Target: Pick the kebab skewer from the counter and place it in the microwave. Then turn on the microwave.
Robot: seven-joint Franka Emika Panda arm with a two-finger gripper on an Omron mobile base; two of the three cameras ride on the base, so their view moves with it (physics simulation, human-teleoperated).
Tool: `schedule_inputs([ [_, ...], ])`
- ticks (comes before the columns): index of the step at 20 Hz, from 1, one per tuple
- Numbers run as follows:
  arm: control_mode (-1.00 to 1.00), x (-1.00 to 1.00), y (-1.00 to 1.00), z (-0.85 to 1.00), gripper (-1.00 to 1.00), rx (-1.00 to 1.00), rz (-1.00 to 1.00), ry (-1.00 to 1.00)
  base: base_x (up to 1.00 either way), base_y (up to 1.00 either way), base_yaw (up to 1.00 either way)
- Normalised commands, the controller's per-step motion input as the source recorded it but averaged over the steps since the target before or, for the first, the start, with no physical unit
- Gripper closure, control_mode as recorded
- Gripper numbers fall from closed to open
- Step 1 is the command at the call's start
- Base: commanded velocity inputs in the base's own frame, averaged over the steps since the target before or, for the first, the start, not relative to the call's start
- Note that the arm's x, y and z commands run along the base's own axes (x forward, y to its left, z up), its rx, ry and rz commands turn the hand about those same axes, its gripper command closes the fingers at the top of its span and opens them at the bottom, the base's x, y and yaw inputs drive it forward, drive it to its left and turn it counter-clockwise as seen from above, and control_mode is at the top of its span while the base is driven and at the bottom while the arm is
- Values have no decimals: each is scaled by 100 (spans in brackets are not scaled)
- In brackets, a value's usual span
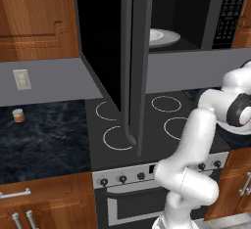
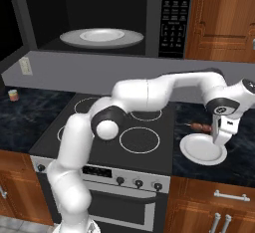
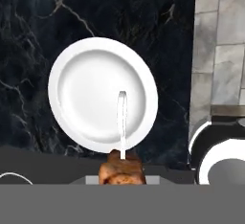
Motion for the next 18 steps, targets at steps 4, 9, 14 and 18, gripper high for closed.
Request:
schedule_inputs([
  [4, -100, -91, 100, 62, 100, -25, 0, -21, 0, 0, 0],
  [9, -100, -85, 100, 54, 100, -30, 0, -20, 0, 0, 0],
  [14, -100, -47, 100, 56, 100, -30, 0, -16, 0, 0, 0],
  [18, -100, -7, 100, 76, 100, -25, 0, -7, 0, 0, 0],
])
